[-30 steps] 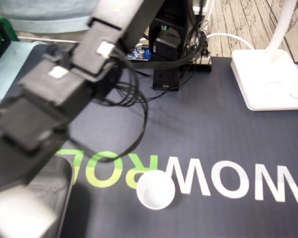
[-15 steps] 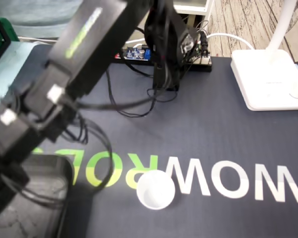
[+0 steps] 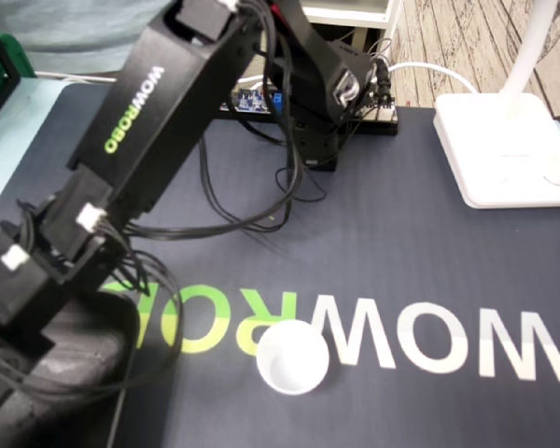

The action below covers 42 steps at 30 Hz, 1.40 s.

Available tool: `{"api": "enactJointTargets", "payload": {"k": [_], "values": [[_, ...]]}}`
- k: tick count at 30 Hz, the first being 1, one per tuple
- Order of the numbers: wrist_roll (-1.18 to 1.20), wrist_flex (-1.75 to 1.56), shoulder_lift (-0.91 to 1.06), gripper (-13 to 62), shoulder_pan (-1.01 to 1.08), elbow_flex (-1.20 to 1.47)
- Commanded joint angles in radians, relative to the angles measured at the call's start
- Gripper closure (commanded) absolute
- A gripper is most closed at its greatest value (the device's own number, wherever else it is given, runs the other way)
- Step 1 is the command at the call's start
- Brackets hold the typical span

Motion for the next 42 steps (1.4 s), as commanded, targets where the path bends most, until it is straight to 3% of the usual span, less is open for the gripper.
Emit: {"api": "enactJointTargets", "payload": {"k": [1, 8, 13, 18, 19, 21, 26, 38, 42], "values": [[0.046, -0.094, 0.020, 46.6, 0.006, -0.080], [0.067, -0.107, 0.020, 46.6, 0.006, -0.080], [-0.061, -0.107, 0.058, 46.7, -0.011, -0.081], [-0.394, -0.109, 0.164, 46.7, -0.052, -0.100], [-0.607, -0.107, 0.244, 46.7, -0.075, -0.107], [-0.813, -0.083, 0.304, 46.6, -0.091, -0.098], [-1.157, -0.071, 0.454, 46.6, -0.129, 0.003], [-1.990, -0.071, 0.969, 46.6, -0.445, 0.578], [-2.278, -0.069, 1.045, 46.6, -0.574, 0.726]]}}
